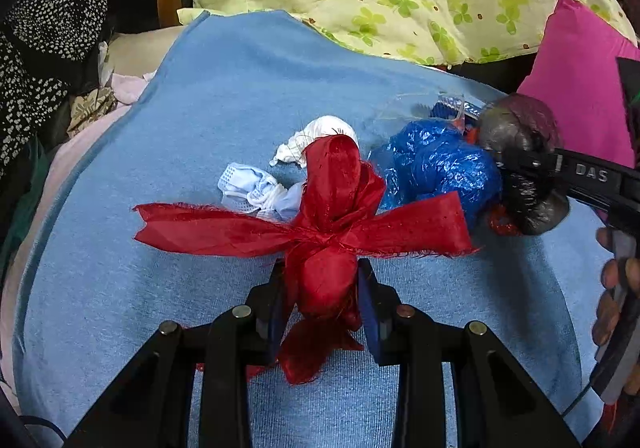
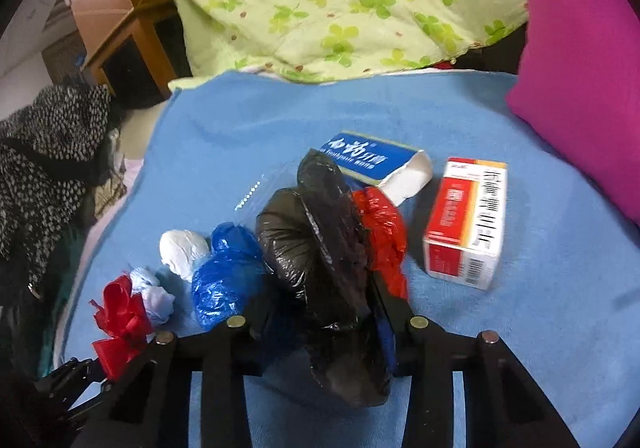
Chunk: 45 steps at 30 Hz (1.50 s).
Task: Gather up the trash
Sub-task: 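Grasp the red ribbon bow with the left tool while the right tool grasps the black bag, then carry both items to the red basket and open both tools over it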
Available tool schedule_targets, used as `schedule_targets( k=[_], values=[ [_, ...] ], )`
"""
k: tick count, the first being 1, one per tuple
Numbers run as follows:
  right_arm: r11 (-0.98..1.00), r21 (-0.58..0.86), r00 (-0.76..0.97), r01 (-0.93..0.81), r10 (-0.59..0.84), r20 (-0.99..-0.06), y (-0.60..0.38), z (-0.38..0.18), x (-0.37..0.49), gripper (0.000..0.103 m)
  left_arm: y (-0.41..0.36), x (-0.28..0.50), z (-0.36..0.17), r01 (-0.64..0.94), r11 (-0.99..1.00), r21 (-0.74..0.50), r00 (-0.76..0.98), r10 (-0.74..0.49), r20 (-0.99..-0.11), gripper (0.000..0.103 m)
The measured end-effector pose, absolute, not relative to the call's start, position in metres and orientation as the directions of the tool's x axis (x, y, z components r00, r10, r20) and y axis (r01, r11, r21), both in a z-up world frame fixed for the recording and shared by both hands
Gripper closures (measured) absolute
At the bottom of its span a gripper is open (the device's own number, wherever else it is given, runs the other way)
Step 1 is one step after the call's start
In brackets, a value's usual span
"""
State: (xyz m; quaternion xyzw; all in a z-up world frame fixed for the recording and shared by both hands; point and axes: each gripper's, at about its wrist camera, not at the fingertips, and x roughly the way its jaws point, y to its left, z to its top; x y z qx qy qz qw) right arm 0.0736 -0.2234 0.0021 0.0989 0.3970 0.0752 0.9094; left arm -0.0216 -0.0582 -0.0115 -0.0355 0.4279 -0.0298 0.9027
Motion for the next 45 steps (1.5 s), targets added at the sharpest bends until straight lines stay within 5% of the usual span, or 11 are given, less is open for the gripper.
schedule_targets(
  k=[18, 45],
  values=[
    [0.922, 0.386, 0.783, 0.035, 0.215, -0.583, -0.296, 0.045, -0.066, 0.061, -0.100, -0.081, 0.041, 0.129, 0.991, -0.045, 0.684, -0.122, -0.719, 0.068],
    [0.862, 0.381, 0.810, 0.334, -0.055, -0.584, -0.409, 0.041, -0.265, 0.061, -0.247, -0.167, 0.075, 0.433, 0.901, 0.012, 0.639, -0.298, -0.709, 0.068]
  ],
)
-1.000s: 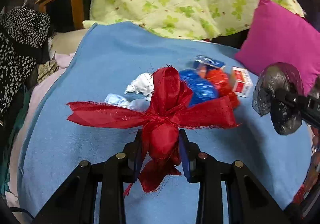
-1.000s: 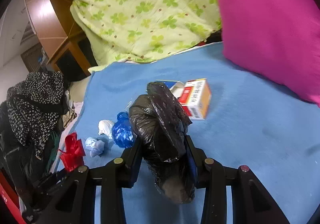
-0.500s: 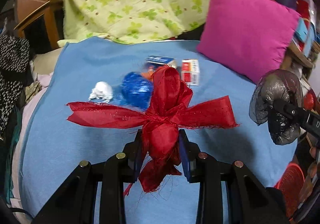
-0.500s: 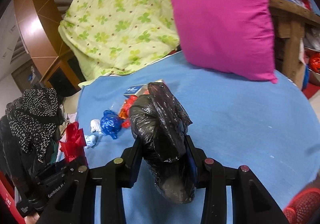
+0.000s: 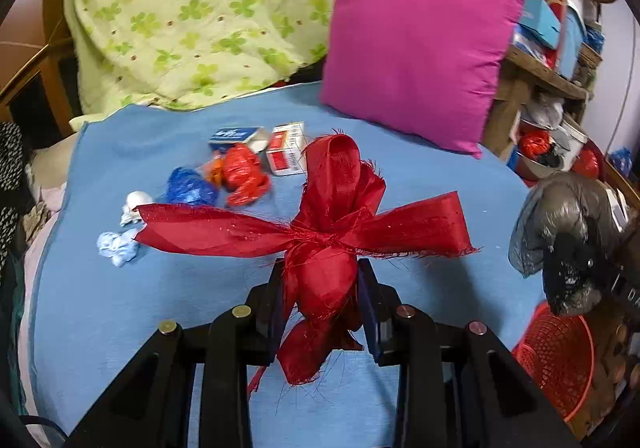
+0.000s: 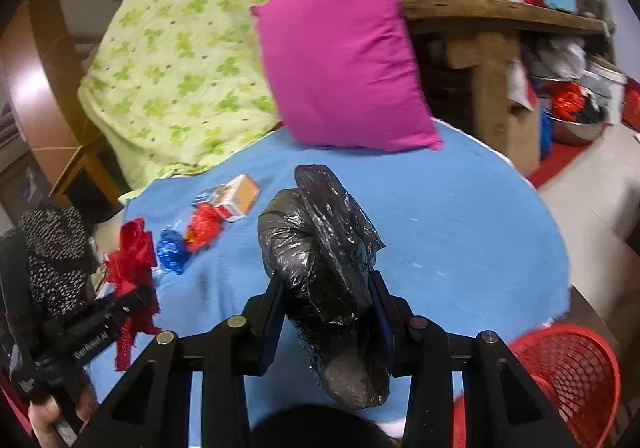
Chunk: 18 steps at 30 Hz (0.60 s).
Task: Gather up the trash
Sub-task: 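Carry both items to the red basket and open both tools over it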
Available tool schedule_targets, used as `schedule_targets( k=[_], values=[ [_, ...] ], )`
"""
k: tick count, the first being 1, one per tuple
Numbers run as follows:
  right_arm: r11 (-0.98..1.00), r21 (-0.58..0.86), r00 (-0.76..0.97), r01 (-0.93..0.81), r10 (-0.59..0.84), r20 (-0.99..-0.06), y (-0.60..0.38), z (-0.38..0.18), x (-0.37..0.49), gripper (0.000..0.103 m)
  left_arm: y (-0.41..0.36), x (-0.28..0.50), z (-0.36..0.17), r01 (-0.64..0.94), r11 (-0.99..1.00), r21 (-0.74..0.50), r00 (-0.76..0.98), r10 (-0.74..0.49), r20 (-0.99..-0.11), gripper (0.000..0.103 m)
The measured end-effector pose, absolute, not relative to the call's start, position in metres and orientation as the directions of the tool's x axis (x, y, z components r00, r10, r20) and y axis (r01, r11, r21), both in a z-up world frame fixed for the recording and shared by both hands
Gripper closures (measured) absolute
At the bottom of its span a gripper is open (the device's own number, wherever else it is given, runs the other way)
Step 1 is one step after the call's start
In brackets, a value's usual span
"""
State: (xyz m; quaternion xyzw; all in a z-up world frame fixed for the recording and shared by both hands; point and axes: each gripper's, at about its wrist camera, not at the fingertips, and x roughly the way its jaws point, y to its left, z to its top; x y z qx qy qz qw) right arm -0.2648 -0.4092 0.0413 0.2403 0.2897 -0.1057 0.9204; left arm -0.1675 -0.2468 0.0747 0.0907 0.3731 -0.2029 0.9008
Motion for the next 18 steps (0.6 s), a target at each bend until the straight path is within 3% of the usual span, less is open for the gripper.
schedule_targets(
  k=[18],
  values=[
    [0.700, 0.290, 0.621, 0.652, -0.275, -0.734, -0.493, -0.036, -0.402, 0.061, -0.368, -0.242, 0.072, 0.701, 0.713, 0.009, 0.492, -0.475, -0.729, 0.068]
  ],
)
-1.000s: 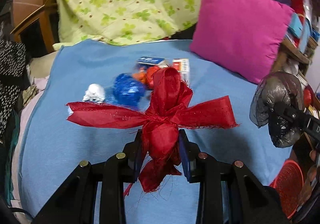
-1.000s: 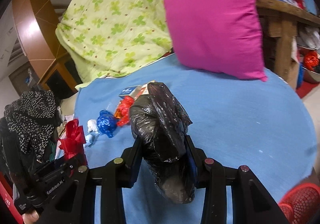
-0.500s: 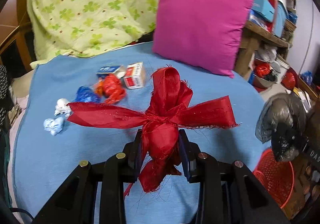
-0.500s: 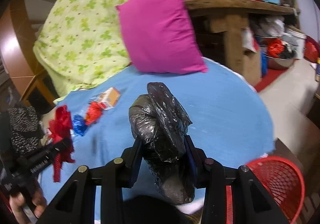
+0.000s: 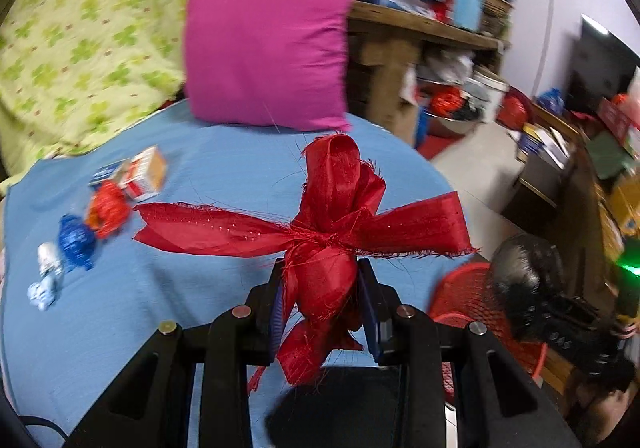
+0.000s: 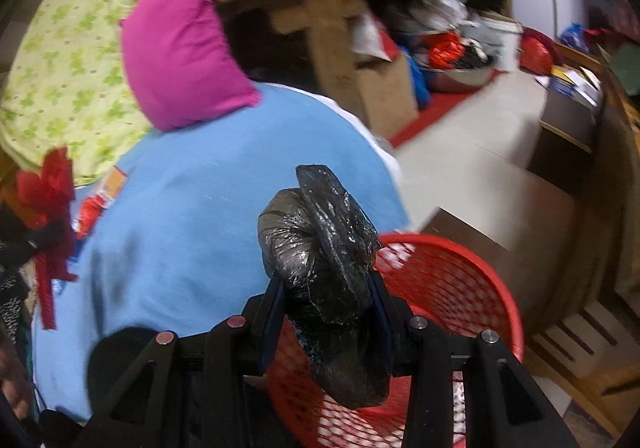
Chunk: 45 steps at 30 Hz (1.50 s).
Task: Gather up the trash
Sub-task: 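Carry both items to the red basket and open both tools over it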
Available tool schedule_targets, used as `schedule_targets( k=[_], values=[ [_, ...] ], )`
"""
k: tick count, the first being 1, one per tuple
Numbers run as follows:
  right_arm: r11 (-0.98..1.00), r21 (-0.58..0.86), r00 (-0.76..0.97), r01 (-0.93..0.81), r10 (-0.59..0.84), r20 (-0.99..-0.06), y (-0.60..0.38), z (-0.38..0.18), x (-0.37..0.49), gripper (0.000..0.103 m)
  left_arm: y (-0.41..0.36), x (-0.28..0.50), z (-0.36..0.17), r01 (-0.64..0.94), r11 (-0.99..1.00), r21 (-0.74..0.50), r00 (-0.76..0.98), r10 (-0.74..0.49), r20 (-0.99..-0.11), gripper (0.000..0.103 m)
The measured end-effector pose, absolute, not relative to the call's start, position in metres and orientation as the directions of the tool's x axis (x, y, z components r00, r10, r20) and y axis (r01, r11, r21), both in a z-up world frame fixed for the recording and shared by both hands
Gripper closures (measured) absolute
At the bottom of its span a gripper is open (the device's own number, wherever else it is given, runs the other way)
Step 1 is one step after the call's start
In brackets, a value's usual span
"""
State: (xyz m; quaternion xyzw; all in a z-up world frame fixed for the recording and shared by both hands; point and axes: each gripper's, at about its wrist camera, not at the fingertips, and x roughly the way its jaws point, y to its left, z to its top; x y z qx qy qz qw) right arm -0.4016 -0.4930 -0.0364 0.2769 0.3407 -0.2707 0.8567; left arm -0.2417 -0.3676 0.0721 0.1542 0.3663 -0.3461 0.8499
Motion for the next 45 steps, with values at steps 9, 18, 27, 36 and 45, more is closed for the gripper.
schedule_targets(
  k=[9, 18, 27, 36, 45],
  values=[
    [0.651, 0.281, 0.562, 0.706, -0.273, -0.781, -0.510, -0.066, -0.425, 0.061, -0.414, -0.274, 0.059, 0.790, 0.613, 0.021, 0.414, -0.507, -0.756, 0.068],
    [0.605, 0.290, 0.542, 0.741, -0.285, -0.791, -0.521, -0.077, -0.433, 0.024, -0.439, -0.287, 0.041, 0.831, 0.555, 0.032, 0.365, -0.502, -0.785, 0.068],
    [0.569, 0.298, 0.565, 0.766, -0.376, -0.734, -0.529, -0.053, -0.446, 0.024, -0.465, -0.301, 0.025, 0.876, 0.482, 0.025, 0.297, -0.497, -0.815, 0.068],
    [0.547, 0.335, 0.600, 0.767, -0.428, -0.676, -0.543, -0.030, -0.463, 0.024, -0.494, -0.328, 0.007, 0.926, 0.375, 0.035, 0.226, -0.480, -0.847, 0.061],
    [0.507, 0.354, 0.594, 0.786, -0.459, -0.660, -0.554, -0.026, -0.481, 0.024, -0.499, -0.340, 0.009, 0.947, 0.319, 0.042, 0.199, -0.479, -0.855, 0.028]
  ],
)
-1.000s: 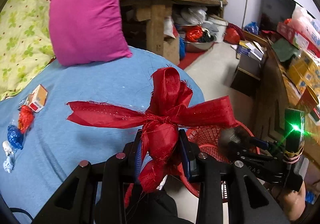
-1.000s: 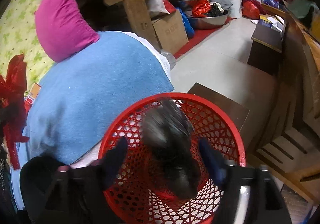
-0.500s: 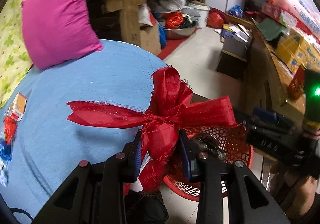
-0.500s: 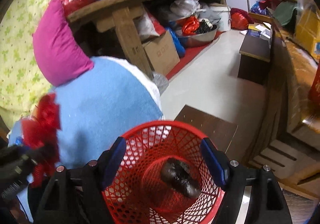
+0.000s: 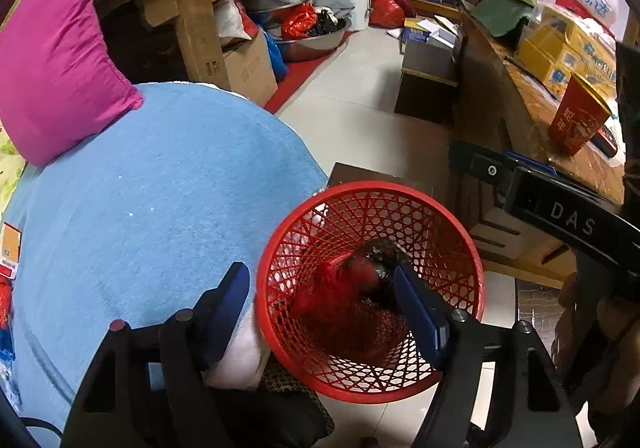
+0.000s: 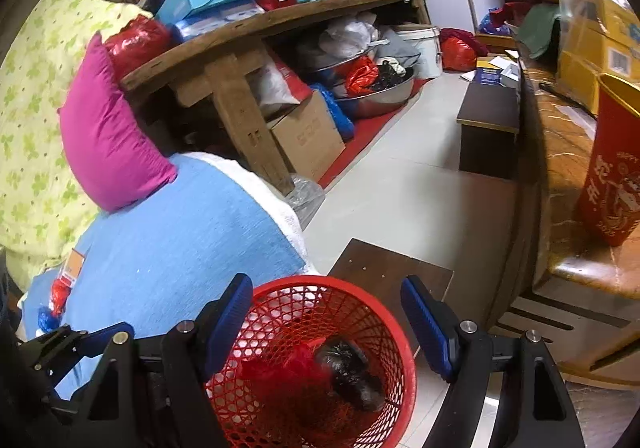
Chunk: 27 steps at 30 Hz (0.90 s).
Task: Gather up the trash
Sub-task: 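Carry both items to the red basket and open both tools over it, then return both tools to the remaining trash on the blanket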
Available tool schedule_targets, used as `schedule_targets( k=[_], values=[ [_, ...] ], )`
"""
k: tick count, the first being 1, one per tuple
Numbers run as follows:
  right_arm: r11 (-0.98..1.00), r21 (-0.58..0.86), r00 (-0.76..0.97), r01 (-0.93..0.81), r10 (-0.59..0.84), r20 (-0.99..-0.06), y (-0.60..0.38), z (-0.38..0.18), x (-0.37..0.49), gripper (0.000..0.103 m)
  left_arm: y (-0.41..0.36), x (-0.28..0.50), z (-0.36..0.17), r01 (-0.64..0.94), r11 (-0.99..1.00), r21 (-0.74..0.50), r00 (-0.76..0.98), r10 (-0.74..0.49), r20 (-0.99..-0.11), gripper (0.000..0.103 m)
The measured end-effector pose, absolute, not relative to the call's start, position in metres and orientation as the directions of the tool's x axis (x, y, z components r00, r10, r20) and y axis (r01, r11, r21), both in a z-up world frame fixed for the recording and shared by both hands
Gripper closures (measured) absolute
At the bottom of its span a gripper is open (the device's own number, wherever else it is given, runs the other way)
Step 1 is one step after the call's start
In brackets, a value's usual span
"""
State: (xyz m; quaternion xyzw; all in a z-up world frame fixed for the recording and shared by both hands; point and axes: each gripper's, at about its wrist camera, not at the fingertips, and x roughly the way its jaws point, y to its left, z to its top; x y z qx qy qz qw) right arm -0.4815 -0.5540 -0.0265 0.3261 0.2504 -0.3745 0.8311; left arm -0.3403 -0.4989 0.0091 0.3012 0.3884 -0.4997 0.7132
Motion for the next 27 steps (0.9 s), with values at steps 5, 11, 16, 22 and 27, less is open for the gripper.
schedule_targets(
  k=[5, 11, 16, 22, 27],
  values=[
    [0.526, 0.360, 0.611, 0.771, -0.450, -0.651, -0.554, -0.023, -0.469, 0.024, -0.468, -0.311, 0.030, 0.913, 0.409, 0.005, 0.234, -0.510, -0.828, 0.028],
    [0.616, 0.359, 0.673, 0.701, -0.404, -0.620, -0.534, -0.004, -0.423, 0.024, -0.408, -0.254, 0.048, 0.806, 0.591, -0.027, 0.336, -0.495, -0.801, 0.027],
    [0.702, 0.356, 0.731, 0.617, -0.343, -0.590, -0.511, 0.016, -0.374, 0.024, -0.352, -0.210, 0.056, 0.696, 0.715, -0.066, 0.402, -0.465, -0.789, 0.027],
    [0.810, 0.330, 0.797, 0.484, -0.252, -0.550, -0.466, 0.047, -0.305, 0.024, -0.277, -0.165, 0.059, 0.564, 0.823, -0.073, 0.490, -0.404, -0.773, 0.026],
    [0.878, 0.303, 0.828, 0.371, -0.164, -0.536, -0.422, 0.061, -0.260, 0.024, -0.214, -0.125, 0.053, 0.427, 0.901, -0.079, 0.546, -0.327, -0.771, 0.026]
  ],
)
